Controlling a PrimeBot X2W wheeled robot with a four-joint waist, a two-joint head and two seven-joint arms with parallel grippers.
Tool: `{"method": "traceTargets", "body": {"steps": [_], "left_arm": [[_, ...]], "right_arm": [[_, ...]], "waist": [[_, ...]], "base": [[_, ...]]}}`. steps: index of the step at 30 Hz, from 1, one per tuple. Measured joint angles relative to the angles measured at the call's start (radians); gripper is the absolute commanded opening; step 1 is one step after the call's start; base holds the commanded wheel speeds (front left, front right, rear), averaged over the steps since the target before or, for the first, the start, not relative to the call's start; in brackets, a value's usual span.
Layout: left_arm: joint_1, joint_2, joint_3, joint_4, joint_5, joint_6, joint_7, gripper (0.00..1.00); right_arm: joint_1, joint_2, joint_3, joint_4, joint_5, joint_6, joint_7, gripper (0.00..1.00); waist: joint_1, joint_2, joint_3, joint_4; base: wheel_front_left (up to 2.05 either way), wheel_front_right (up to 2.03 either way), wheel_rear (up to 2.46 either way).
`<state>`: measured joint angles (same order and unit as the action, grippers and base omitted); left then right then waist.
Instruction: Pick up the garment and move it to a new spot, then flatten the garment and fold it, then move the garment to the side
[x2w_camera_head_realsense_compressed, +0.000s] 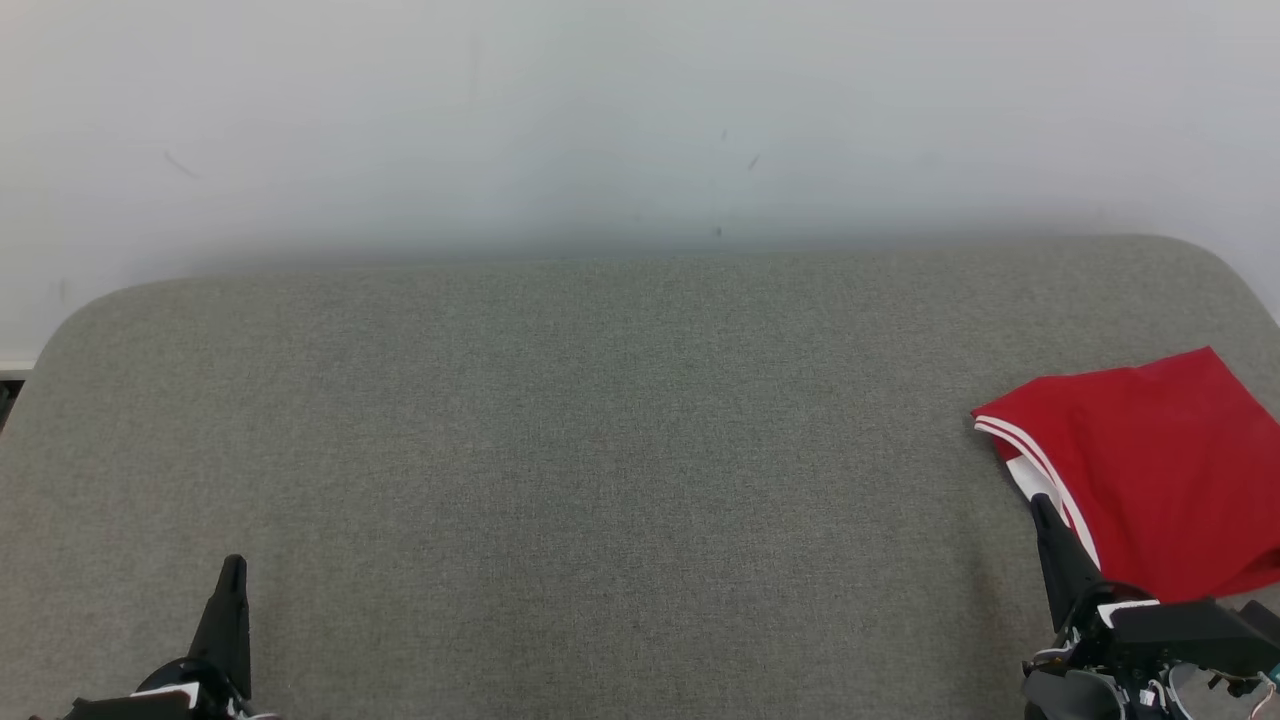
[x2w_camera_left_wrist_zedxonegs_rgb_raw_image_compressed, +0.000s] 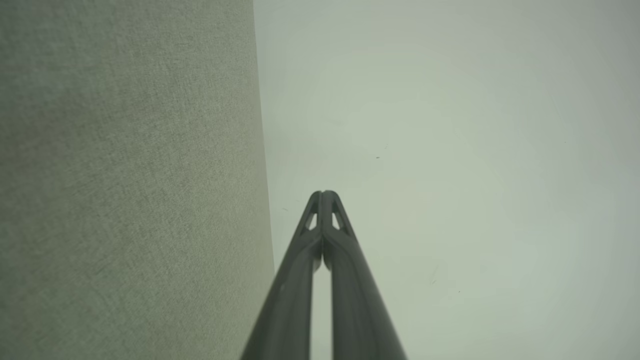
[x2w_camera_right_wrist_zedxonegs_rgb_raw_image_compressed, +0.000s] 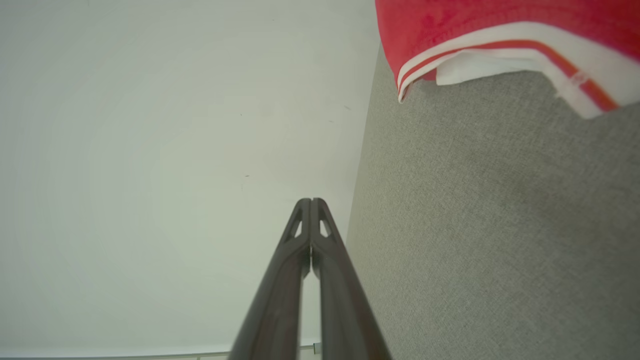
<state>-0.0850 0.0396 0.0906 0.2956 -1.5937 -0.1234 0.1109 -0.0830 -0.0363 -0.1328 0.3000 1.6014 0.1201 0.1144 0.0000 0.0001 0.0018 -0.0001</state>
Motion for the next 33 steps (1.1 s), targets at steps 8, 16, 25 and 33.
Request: {"method": "traceTargets", "body": {"steps": [8,16,25,33], "left_arm": [[0.000,0.000,0.000,0.000,0.000,0.000,0.000,0.00],[0.000,0.000,0.000,0.000,0.000,0.000,0.000,0.00],[0.000,0.000,0.000,0.001,0.000,0.000,0.000,0.00],[0.000,0.000,0.000,0.001,0.000,0.000,0.000,0.00]], "right_arm": [[0.000,0.000,0.000,0.000,0.000,0.000,0.000,0.00],[0.000,0.000,0.000,-0.001,0.000,0.000,0.000,0.00],[0.000,0.000,0.000,-0.002,0.000,0.000,0.000,0.00],[0.000,0.000,0.000,-0.002,0.000,0.000,0.000,0.00]], "waist": [[-0.0001,0.0000,0.000,0.000],[0.0000,0.0000,0.000,0.000],[0.0000,0.0000,0.000,0.000],[0.0000,0.0000,0.000,0.000]], "base": [[0.00,0.00,0.00],[0.00,0.00,0.00],[0.00,0.00,0.00],[0.00,0.00,0.00]]}}
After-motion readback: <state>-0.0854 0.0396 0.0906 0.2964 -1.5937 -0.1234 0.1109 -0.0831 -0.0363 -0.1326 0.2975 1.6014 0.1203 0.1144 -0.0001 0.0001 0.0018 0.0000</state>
